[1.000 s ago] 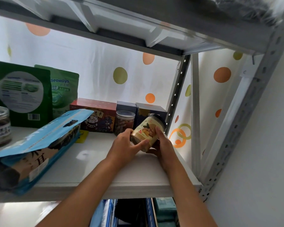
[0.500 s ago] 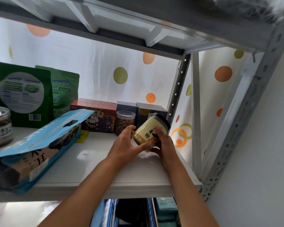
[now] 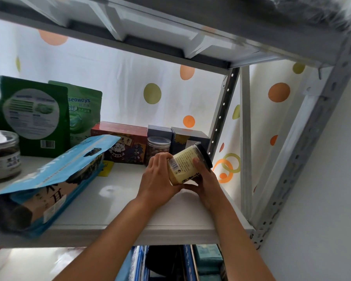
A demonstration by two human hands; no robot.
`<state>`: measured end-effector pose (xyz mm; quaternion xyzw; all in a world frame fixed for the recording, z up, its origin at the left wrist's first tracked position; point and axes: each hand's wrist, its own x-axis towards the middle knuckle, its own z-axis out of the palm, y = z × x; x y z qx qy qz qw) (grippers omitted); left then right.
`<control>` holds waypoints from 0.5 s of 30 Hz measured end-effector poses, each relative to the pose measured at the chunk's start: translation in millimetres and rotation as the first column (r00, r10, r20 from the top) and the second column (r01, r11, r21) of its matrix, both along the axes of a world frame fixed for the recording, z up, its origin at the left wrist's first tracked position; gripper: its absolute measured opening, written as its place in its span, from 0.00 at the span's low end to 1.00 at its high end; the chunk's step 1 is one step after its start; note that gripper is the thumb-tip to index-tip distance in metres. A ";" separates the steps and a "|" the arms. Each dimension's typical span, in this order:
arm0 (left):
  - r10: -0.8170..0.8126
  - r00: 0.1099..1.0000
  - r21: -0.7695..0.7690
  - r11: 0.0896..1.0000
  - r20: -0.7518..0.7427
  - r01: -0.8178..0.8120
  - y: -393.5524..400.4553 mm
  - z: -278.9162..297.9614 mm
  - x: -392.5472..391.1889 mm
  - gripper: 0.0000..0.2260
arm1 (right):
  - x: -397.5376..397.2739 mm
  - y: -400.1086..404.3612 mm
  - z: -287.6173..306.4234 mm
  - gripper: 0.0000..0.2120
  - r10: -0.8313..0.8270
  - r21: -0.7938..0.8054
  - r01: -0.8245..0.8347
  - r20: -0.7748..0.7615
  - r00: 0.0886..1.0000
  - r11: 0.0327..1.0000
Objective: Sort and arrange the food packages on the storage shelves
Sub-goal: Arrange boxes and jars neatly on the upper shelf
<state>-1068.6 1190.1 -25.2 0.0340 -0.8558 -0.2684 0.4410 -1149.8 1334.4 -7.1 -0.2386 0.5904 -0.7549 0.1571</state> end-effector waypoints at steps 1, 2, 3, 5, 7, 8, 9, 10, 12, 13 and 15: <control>-0.016 1.000 0.013 1.000 0.006 0.016 0.2 0.3 0.5 0.39 | 0.1 0.3 -0.3 0.31 -0.018 0.006 0.018 0.000 1.000 1.000; -0.039 0.999 0.030 0.999 0.009 0.039 0.8 0.8 1.4 0.39 | -0.1 1.1 -0.1 0.30 -0.029 0.005 0.029 0.010 1.000 1.000; -0.065 0.998 0.053 0.997 0.011 0.064 1.6 1.3 2.1 0.38 | -0.2 2.3 0.3 0.28 -0.032 -0.004 0.033 0.023 0.999 0.999; -0.117 0.993 0.132 0.985 0.019 0.113 3.9 2.2 4.1 0.34 | 1.1 4.7 2.7 0.28 -0.022 -0.026 0.023 0.036 0.999 0.999; -0.175 0.983 0.227 0.961 0.047 0.160 5.6 3.8 6.6 0.31 | 2.1 5.8 3.4 0.29 -0.004 -0.033 0.005 0.040 0.999 0.999; -0.209 0.976 0.268 0.945 0.062 0.185 5.9 4.4 7.5 0.31 | 2.8 5.8 3.9 0.29 0.009 -0.033 -0.008 0.044 0.999 0.999; -0.245 0.967 0.303 0.929 0.072 0.213 7.1 4.2 8.2 0.32 | 3.4 6.5 4.1 0.27 0.027 -0.039 -0.025 0.051 0.998 0.999; -0.276 0.958 0.324 0.916 0.079 0.237 8.0 4.5 8.8 0.32 | 3.7 7.2 4.2 0.25 0.045 -0.053 -0.042 0.054 0.998 0.998; -0.295 0.952 0.321 0.912 0.085 0.254 9.7 4.6 9.8 0.34 | 3.8 8.7 4.6 0.26 0.056 -0.087 -0.052 0.043 0.997 0.995; -0.281 0.956 0.301 0.922 0.085 0.244 10.0 4.6 10.1 0.35 | 3.9 9.2 4.9 0.28 0.051 -0.099 -0.047 0.034 0.998 0.994; -0.228 0.969 0.243 0.949 0.094 0.199 7.8 4.1 9.8 0.38 | 3.7 8.1 4.8 0.30 0.051 -0.113 -0.047 0.026 0.998 0.993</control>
